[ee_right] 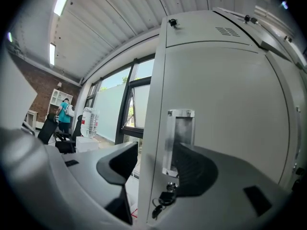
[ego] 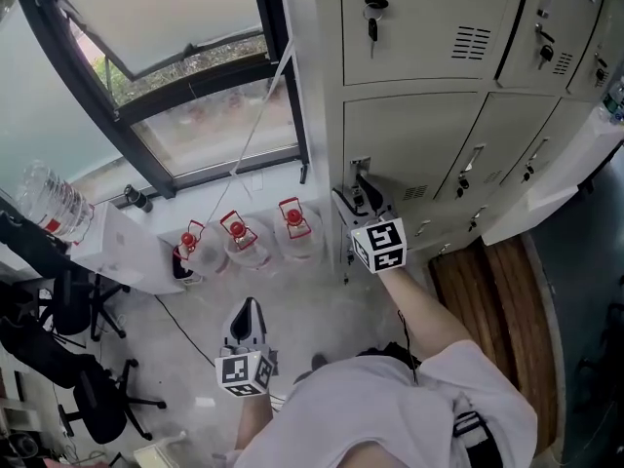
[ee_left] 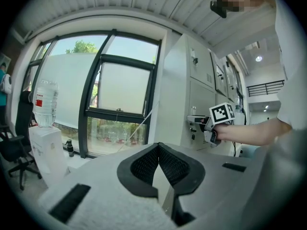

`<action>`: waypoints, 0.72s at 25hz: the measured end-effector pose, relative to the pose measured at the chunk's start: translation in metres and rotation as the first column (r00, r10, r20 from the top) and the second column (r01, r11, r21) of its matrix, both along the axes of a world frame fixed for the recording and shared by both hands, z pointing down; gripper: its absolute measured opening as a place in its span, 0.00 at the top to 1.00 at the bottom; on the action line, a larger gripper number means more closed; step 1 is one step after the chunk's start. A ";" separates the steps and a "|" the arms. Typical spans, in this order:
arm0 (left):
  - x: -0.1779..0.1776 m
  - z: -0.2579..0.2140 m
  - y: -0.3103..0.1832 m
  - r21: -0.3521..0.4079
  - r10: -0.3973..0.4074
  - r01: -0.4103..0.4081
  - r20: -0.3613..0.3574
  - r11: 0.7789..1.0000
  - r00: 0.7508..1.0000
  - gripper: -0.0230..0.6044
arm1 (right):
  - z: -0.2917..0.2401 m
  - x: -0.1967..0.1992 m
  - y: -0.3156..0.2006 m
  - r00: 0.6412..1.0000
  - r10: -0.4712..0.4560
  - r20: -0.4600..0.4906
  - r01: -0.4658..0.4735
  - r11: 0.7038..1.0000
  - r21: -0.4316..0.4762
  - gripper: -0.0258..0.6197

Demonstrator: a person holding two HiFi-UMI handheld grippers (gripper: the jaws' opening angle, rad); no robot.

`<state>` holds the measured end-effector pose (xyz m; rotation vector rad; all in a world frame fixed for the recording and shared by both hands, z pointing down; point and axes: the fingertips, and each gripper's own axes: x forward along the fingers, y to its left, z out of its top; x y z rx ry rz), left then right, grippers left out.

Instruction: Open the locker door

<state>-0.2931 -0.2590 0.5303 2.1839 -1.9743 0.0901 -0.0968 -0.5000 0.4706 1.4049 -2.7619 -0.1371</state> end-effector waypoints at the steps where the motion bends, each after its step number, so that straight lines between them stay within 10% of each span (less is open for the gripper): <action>1: -0.002 0.000 0.001 -0.001 -0.005 0.005 0.001 1.000 1.000 0.96 | 0.000 -0.001 -0.002 1.000 0.002 0.003 -0.002 1.000 0.000 0.63; 18: -0.004 0.001 0.000 -0.007 0.005 -0.005 -0.006 1.000 1.000 0.96 | -0.004 -0.004 0.009 0.998 0.020 0.057 -0.019 1.000 -0.022 0.63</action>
